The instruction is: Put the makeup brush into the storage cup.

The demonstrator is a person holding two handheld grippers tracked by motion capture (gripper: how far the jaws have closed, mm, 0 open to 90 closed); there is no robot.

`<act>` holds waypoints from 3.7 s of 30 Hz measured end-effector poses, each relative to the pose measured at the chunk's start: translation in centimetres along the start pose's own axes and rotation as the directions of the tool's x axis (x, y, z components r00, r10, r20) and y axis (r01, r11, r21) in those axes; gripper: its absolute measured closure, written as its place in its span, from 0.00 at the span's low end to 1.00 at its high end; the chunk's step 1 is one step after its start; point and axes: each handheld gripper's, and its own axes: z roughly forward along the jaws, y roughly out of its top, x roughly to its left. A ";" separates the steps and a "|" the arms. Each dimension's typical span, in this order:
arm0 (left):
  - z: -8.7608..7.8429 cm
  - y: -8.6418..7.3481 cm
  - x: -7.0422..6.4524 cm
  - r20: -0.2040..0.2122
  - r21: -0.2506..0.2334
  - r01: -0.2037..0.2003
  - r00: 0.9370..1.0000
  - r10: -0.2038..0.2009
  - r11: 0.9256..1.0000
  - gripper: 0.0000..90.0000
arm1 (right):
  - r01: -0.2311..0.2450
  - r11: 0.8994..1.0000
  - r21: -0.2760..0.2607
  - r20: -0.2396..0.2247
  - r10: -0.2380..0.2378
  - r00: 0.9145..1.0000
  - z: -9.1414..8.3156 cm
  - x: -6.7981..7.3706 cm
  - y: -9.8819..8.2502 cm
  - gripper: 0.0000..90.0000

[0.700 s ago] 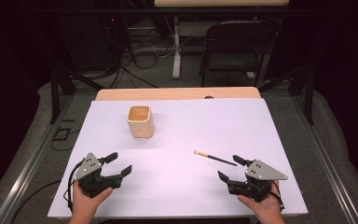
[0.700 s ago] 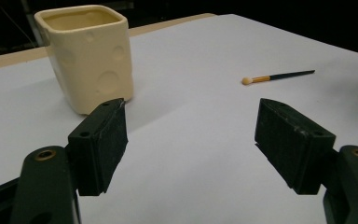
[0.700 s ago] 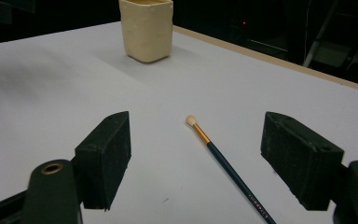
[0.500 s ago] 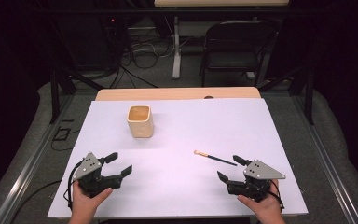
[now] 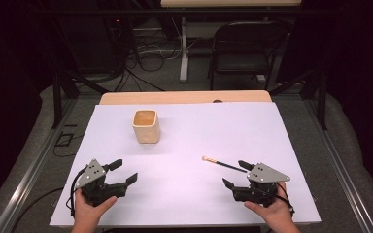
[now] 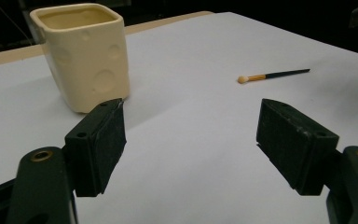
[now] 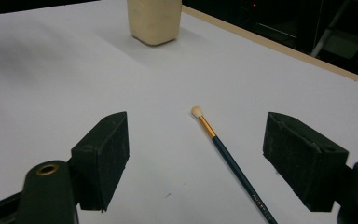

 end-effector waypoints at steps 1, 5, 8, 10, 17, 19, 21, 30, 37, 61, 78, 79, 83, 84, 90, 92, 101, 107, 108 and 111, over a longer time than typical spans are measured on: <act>0.0 0.0 0.0 0.000 0.000 0.000 1.000 0.000 1.000 0.27 | 0.004 1.000 0.001 0.001 -0.004 1.000 0.1 0.0 0.1 0.26; 0.0 0.0 0.0 -0.001 -0.001 0.002 1.000 -0.002 1.000 0.27 | 0.007 0.999 0.034 0.001 -0.007 1.000 0.2 0.0 0.3 0.26; 0.0 0.0 0.0 -0.003 -0.003 0.006 1.000 -0.006 1.000 0.27 | 0.031 0.997 0.066 -0.007 -0.031 0.999 0.2 0.0 0.5 0.26; 0.0 0.0 0.0 -0.004 0.000 0.005 1.000 -0.005 1.000 0.27 | 0.049 0.995 0.082 -0.007 -0.049 0.999 0.2 0.0 0.7 0.26; 0.0 0.0 0.0 -0.001 0.005 0.005 1.000 -0.005 1.000 0.27 | 0.074 0.988 0.134 -0.009 -0.073 0.997 -0.1 0.0 1.5 0.26; 0.0 0.0 0.0 -0.001 0.005 0.005 1.000 -0.005 1.000 0.27 | 0.073 0.988 0.136 -0.010 -0.072 0.997 -0.2 0.0 1.5 0.26; 0.0 0.0 0.0 -0.001 0.005 0.006 1.000 -0.006 1.000 0.27 | 0.080 0.984 0.158 -0.014 -0.078 0.997 -0.3 -0.2 1.8 0.26; 0.1 0.0 -0.1 0.001 0.008 0.003 1.000 -0.003 1.000 0.27 | 0.085 0.975 0.205 -0.026 -0.081 0.996 -0.3 -0.7 2.5 0.26; 0.1 0.0 -0.1 0.003 0.012 -0.004 1.000 0.003 1.000 0.27 | 0.095 0.965 0.246 -0.034 -0.090 0.995 -0.1 -1.1 3.1 0.26; 0.2 0.0 -0.2 0.004 0.022 -0.012 1.000 0.012 1.000 0.27 | 0.165 0.908 0.385 -0.069 -0.150 0.986 1.6 -1.8 5.6 0.22; 0.2 -0.1 -0.2 0.004 0.026 -0.014 1.000 0.014 1.000 0.27 | 0.215 0.858 0.467 -0.108 -0.186 0.977 3.6 -2.3 6.5 0.19; 0.2 -0.1 -0.2 0.004 0.026 -0.014 1.000 0.014 1.000 0.27 | 0.215 0.858 0.467 -0.108 -0.186 0.977 3.6 -2.3 6.5 0.19; 0.3 -0.1 -0.3 0.004 0.028 -0.014 1.000 0.014 1.000 0.27 | 0.224 0.843 0.490 -0.123 -0.188 0.974 4.3 -2.4 6.5 0.19; 0.3 -0.1 -0.3 0.005 0.028 -0.014 1.000 0.014 1.000 0.27 | 0.227 0.843 0.487 -0.124 -0.191 0.974 4.4 -2.5 6.4 0.19; 0.3 -0.1 -0.2 0.005 0.029 -0.016 1.000 0.016 0.999 0.27 | 0.235 0.829 0.507 -0.131 -0.195 0.972 5.0 -2.7 6.7 0.18; 0.3 -0.1 -0.2 0.005 0.029 -0.016 1.000 0.016 0.999 0.27 | 0.235 0.828 0.508 -0.131 -0.195 0.972 5.1 -2.7 6.7 0.18; 0.3 -0.1 -0.2 0.005 0.034 -0.018 1.000 0.018 0.999 0.28 | 0.235 0.809 0.539 -0.141 -0.188 0.972 5.9 -3.4 7.0 0.17; 0.3 -0.1 -0.2 0.008 0.032 -0.017 1.000 0.016 0.999 0.28 | 0.233 0.787 0.571 -0.147 -0.181 0.972 6.4 -3.6 7.0 0.17; 0.3 -0.1 -0.2 0.008 0.032 -0.017 1.000 0.016 0.999 0.28 | 0.235 0.783 0.576 -0.150 -0.182 0.972 6.5 -3.7 7.0 0.17; 0.3 -0.1 -0.2 0.008 0.035 -0.018 1.000 0.018 0.999 0.28 | 0.237 0.777 0.583 -0.155 -0.180 0.971 6.7 -3.9 7.0 0.17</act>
